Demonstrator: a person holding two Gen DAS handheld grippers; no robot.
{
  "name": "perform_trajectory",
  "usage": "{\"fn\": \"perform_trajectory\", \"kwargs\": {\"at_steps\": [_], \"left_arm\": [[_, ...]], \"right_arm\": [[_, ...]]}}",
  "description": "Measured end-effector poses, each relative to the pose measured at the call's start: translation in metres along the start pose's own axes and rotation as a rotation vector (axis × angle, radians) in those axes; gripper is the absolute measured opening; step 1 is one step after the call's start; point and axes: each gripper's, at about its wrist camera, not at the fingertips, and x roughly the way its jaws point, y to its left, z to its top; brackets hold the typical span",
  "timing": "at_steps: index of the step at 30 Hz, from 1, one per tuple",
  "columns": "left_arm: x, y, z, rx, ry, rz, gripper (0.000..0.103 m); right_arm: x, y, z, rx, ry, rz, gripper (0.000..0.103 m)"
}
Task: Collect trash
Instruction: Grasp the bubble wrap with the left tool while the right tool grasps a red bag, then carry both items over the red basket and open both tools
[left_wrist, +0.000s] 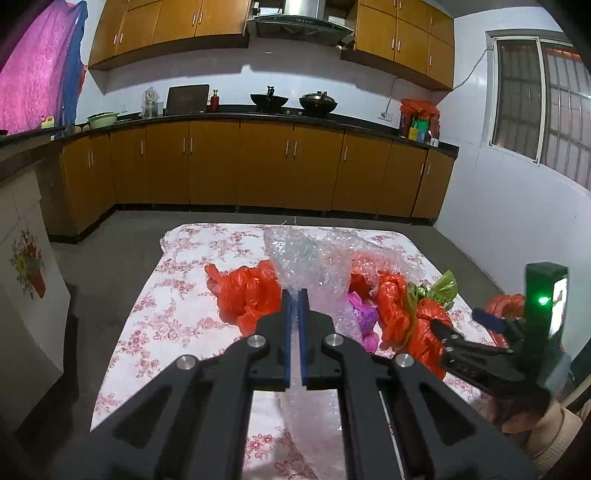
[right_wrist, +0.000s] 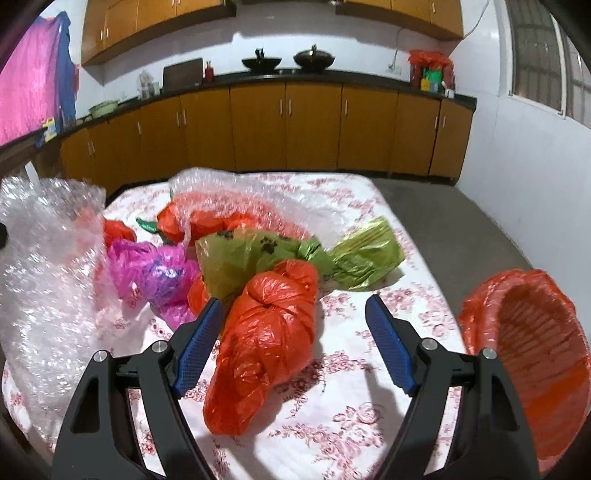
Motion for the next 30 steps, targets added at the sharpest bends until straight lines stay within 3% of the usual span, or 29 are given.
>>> {"fn": "perform_trajectory", "kwargs": {"at_steps": [6,8,13,17,30], "left_arm": [[0.002,-0.003,0.001,0.000,-0.001,-0.009,0.005],[0.003,-0.003,0.000,0.000,0.000,-0.010,0.005],[0.001,-0.007,0.001,0.000,-0.003,-0.019,0.005],[-0.003,-0.010,0.001,0.002,-0.009,-0.030,0.005],[-0.014,-0.029,0.007,0.016,-0.024,-0.075,0.005]], "right_arm": [[0.013,-0.001,-0.007,0.004,0.070,0.034,0.058],[0.011,-0.002,-0.008,0.006,0.073,0.057,0.040],[0.001,-0.003,-0.008,0.002,0.059,0.072,0.020],[-0.009,-0.016,-0.008,0.029,0.052,0.071,0.015],[-0.044,-0.048,-0.009,0.073,-0.005,0.049,0.014]]}}
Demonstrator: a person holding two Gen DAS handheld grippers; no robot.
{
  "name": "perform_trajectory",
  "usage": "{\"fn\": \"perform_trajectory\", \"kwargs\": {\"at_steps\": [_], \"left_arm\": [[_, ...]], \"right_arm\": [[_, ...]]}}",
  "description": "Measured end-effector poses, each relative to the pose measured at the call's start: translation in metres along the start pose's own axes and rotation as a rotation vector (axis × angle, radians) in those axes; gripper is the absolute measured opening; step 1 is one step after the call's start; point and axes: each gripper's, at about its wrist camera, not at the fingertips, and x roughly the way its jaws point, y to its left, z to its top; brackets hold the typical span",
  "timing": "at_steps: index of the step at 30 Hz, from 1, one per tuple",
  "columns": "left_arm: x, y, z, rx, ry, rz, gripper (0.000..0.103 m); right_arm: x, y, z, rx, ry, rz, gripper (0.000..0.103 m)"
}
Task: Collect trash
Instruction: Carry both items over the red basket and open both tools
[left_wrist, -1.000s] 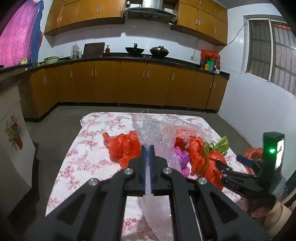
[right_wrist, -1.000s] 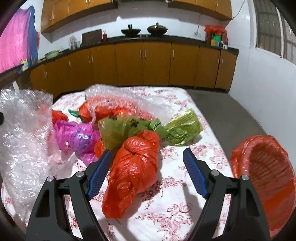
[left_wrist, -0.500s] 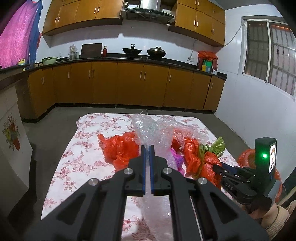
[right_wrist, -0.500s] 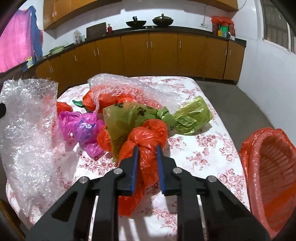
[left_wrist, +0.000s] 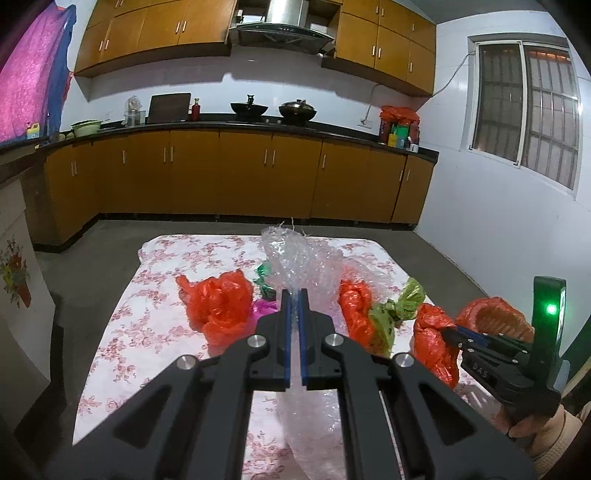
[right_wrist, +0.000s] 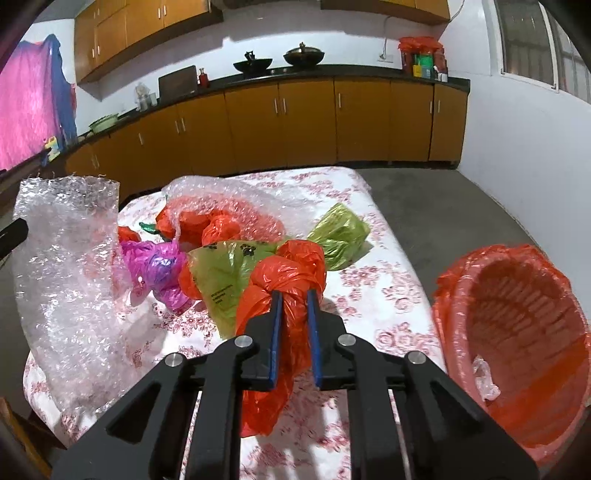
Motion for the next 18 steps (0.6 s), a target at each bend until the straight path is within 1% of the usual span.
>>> {"fn": "perform_trajectory", "kwargs": {"at_steps": [9,18], "left_arm": [[-0.003,-0.022,0.006,0.020,-0.011,-0.046,0.005],[0.003,-0.061,0.012,0.054,-0.006,-0.125,0.005]], "right_arm": [[-0.024,-0.020,0.005,0.019,-0.044,-0.034,0.014],[-0.046,-0.050,0.005,0.048,-0.082,-0.094,0.013]]}}
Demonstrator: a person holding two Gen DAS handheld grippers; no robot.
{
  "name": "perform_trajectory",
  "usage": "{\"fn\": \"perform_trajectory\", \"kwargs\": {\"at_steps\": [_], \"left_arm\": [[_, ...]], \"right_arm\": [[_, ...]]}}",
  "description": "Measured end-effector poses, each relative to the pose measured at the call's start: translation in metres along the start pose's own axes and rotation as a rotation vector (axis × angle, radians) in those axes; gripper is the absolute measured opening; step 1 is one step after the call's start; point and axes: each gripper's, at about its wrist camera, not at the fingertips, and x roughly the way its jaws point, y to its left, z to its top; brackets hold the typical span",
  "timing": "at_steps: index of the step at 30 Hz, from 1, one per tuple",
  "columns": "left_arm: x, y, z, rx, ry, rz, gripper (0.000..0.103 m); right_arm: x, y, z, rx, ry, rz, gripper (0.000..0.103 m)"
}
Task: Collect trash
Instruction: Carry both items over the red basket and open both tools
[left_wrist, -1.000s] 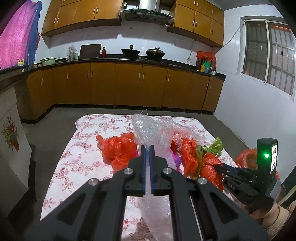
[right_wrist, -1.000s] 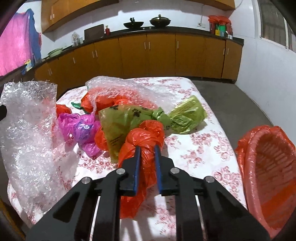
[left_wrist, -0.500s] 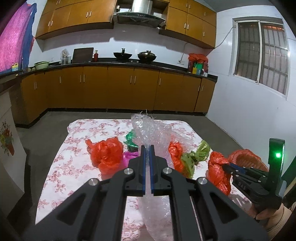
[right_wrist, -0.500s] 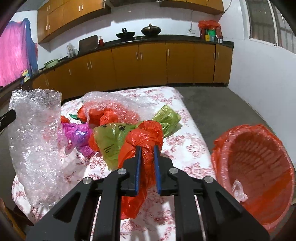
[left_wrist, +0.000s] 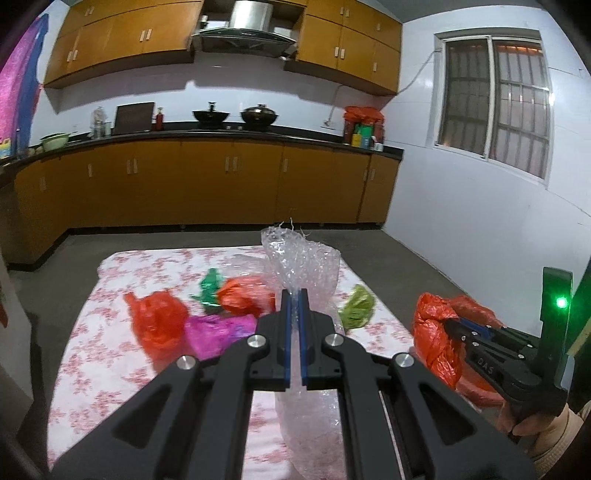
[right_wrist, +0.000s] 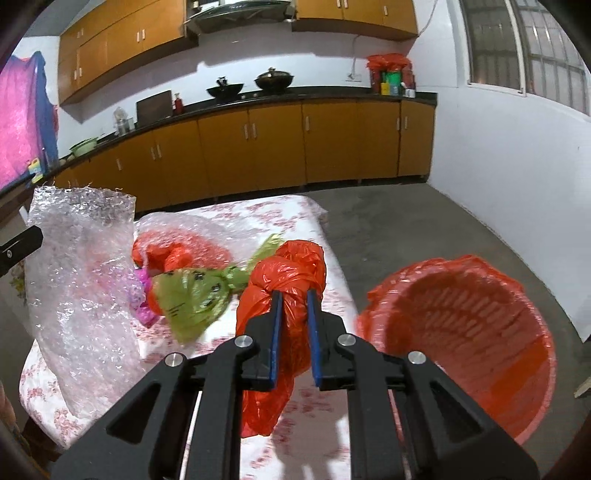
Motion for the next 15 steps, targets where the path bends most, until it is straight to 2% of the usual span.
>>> {"fn": "perform_trajectory", "kwargs": {"at_steps": [15], "left_arm": [[0.041,-0.113,0.006,0.026,0.027,-0.245,0.005]], "right_arm": [[-0.036,-0.094,-0.001,0.105,-0.046,-0.201,0.013]]}}
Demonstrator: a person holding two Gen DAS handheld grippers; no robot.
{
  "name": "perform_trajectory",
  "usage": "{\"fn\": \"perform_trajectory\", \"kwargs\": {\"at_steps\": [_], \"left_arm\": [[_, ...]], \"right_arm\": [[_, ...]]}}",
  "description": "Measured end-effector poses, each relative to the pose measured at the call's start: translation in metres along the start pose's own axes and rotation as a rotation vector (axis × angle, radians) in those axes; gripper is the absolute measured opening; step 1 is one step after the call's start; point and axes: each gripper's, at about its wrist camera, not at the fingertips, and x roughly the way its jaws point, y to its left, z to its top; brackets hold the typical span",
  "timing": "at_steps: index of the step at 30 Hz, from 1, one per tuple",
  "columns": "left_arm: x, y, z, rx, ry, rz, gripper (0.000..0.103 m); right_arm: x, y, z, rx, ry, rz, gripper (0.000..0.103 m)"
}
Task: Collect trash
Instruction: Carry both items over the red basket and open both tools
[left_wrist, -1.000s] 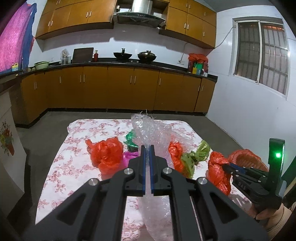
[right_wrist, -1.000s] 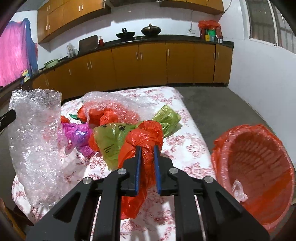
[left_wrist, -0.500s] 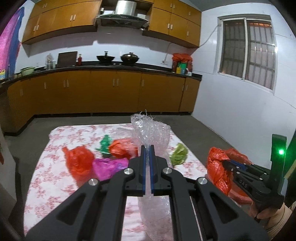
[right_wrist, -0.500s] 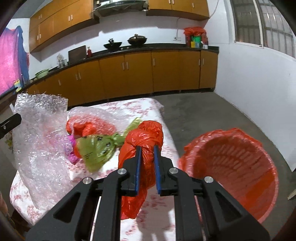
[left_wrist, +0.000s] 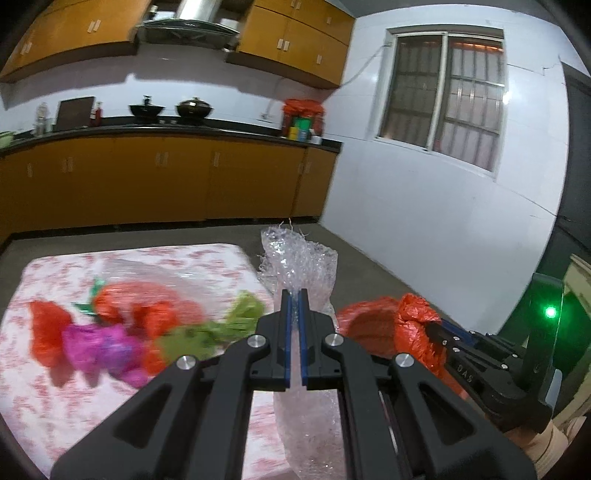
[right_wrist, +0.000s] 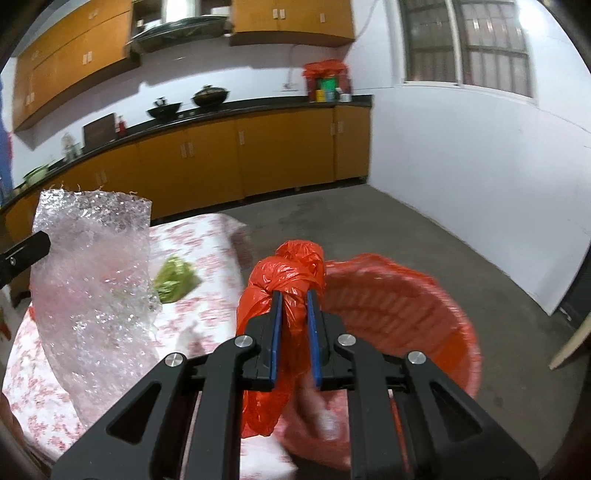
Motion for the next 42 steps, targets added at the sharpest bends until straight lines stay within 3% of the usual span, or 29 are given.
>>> {"fn": "perform_trajectory", "kwargs": {"at_steps": [11,29,31,33,35,42], "left_arm": [[0.061,-0.067,-0.002,0.029,0.057,-0.126,0.005],[0.119,-0.107,-0.010,0.054,0.147,-0.180,0.006],[0.124,-0.106,-0.011,0.044,0.158,-0.183,0.011],[0.127,-0.104,-0.012,0.036,0.169,-0.184,0.018],[0.129,-0.102,-0.012,0.028,0.175,-0.181,0.026],[0.117,-0.079,-0.007,0.000,0.154,-0.127,0.038]], "right_arm": [[-0.005,-0.067,0.002,0.091,-0.019,-0.126,0.013],[0.012,-0.092,-0.007,0.154,-0.003,-0.154,0.015],[0.011,-0.092,-0.008,0.161,-0.002,-0.153,0.016],[0.010,-0.093,-0.008,0.166,-0.007,-0.152,0.024],[0.008,-0.091,-0.009,0.164,-0.011,-0.153,0.040],[0.002,-0.091,-0.011,0.163,-0.026,-0.166,0.055]]}}
